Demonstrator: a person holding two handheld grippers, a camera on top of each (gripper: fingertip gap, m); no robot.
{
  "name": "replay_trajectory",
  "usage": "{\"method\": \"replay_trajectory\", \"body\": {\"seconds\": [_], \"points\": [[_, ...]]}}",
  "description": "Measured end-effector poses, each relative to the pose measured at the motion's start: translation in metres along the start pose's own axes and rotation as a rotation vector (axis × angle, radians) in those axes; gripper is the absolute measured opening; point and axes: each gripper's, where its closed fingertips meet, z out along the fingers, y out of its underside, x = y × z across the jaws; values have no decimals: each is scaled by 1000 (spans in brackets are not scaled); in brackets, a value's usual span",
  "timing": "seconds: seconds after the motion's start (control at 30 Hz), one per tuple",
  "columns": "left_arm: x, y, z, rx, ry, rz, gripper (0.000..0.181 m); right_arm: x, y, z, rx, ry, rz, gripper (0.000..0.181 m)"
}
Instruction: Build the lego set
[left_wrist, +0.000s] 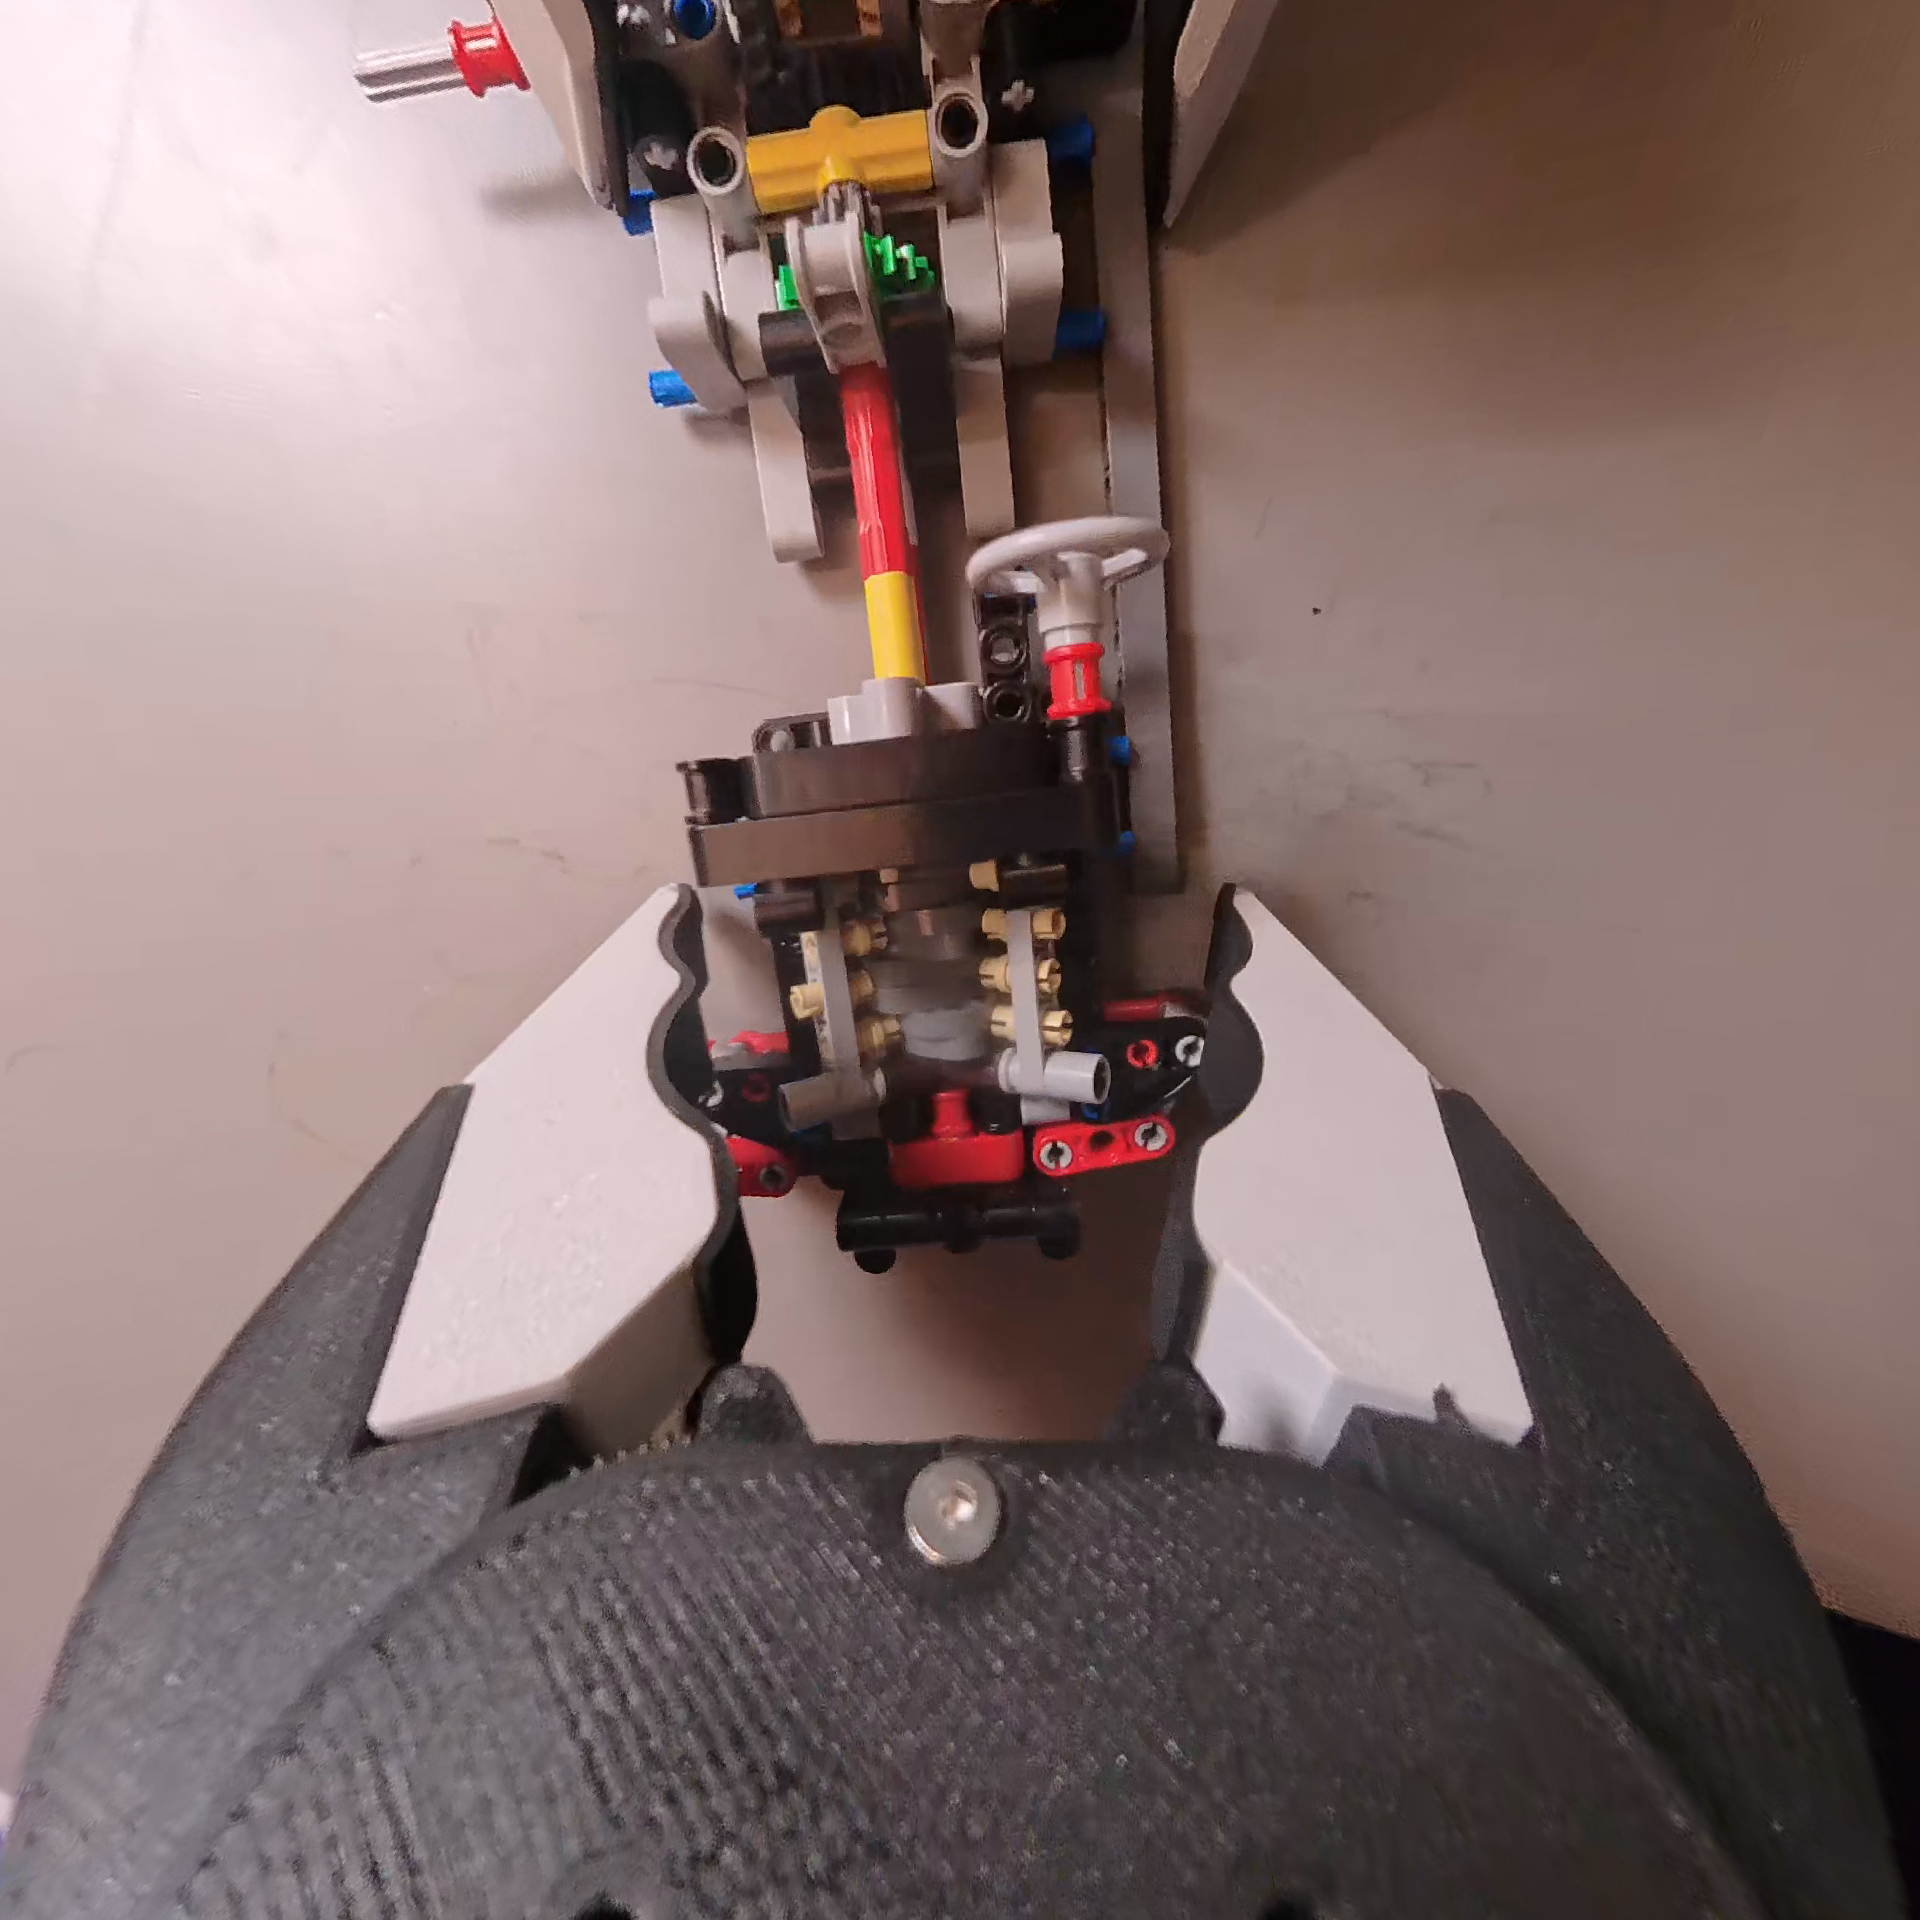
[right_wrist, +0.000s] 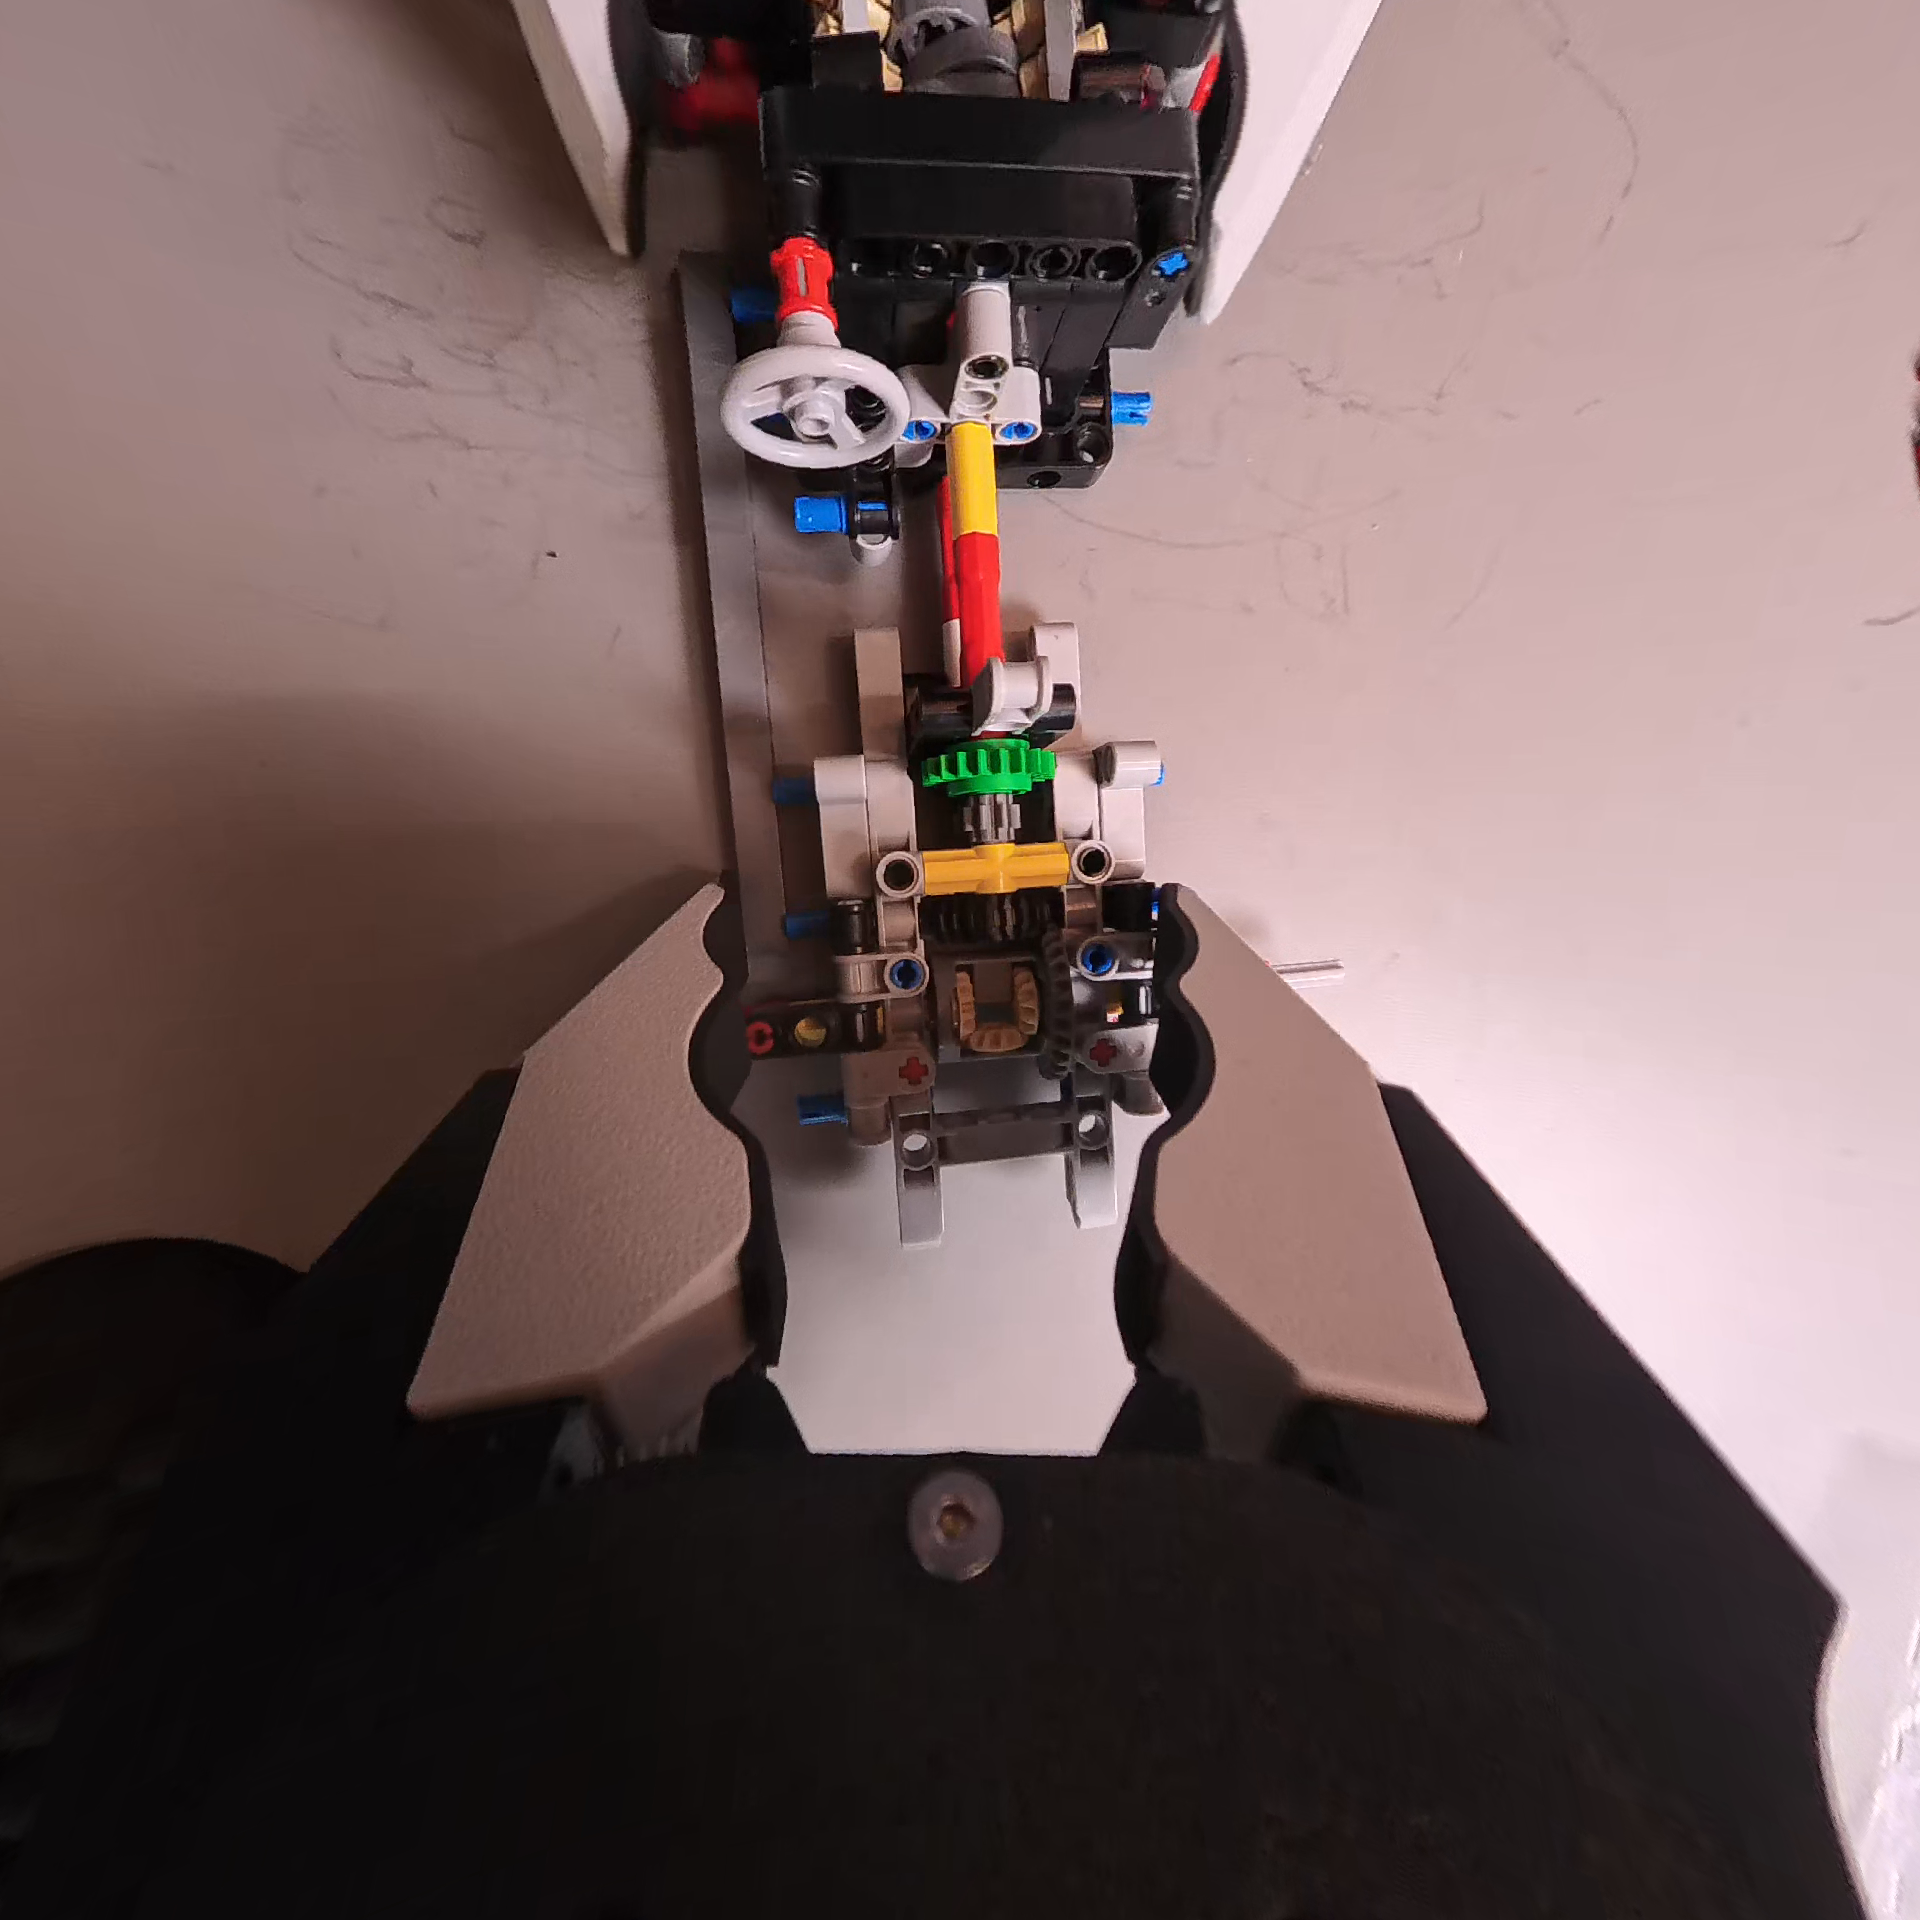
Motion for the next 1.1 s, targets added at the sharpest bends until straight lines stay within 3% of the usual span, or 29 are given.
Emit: {"method": "replay_trajectory", "body": {"seconds": [0.4, 0.73, 1.1], "points": [[4, -2, 0, 8, -22, 2, 95, -4, -4, -3, 32, 33, 15, 83], [4, -1, -1, 2, -35, 3, 94, 4, -6, -18, 129, -50, 182, 53], [2, -6, 0, 36, -50, -20, 91, 2, -3, -12, 30, 115, 6, 54]]}}
